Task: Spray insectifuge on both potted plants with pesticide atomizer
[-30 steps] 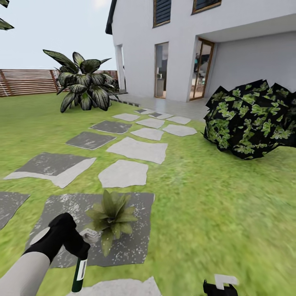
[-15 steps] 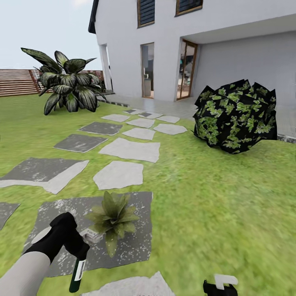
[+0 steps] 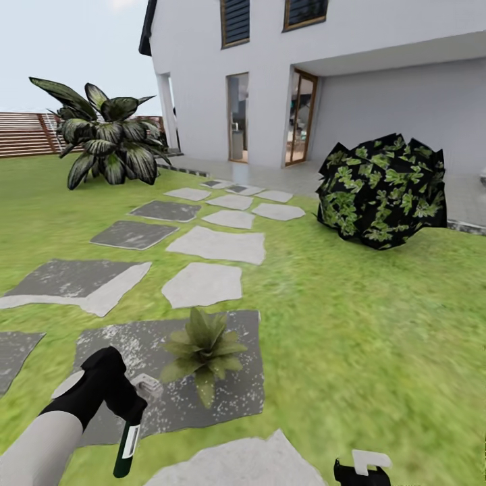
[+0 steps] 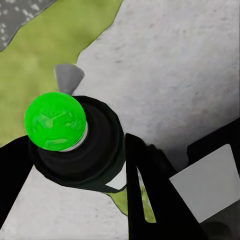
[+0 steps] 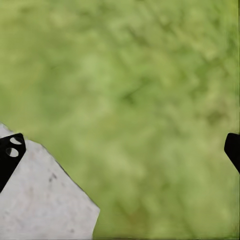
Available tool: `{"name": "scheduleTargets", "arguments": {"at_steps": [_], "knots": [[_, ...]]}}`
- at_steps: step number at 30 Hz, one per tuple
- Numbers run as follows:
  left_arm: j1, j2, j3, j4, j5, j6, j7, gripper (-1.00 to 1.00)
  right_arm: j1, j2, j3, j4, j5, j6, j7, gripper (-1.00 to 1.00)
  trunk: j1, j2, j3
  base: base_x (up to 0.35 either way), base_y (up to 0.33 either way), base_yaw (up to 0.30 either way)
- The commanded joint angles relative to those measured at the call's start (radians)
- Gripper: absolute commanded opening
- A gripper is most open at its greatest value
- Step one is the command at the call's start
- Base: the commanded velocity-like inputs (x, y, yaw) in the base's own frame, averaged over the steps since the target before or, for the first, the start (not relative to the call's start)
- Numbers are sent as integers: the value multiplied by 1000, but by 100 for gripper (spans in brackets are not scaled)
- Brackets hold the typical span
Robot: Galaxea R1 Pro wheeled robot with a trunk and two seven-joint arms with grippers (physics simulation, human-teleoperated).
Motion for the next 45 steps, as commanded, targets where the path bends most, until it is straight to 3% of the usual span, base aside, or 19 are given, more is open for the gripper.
{"name": "scheduleTargets", "arguments": {"at_steps": [1,11,15,17,27,41,45], "knots": [[0,0,1,-1,-8,8,-9,-100,-1,0,-8,2,10,-3,-4,100,0,0,-1,114,325,-269],[7,5,-2,-1,-8,6,1,-100,-1,0,-8,2,10,-3,-5,100,0,0,-1,206,254,-202],[10,1,2,1,2,6,156,-100,-1,0,-8,1,10,-3,-4,100,0,0,-1,74,39,-9],[10,-4,5,2,7,9,180,-100,-1,1,-9,1,9,-3,-4,100,0,0,-1,11,6,-121],[10,-10,7,15,36,12,188,-100,-1,-3,-9,1,10,-5,-5,100,0,0,-1,1,0,-246],[29,-11,6,3,34,21,192,-100,-1,-18,-9,1,8,-8,-6,100,0,0,-1,-233,201,-111],[30,-26,5,2,31,24,192,-100,-1,-17,-9,2,7,-7,-6,100,0,0,-1,-156,266,-265]]}}
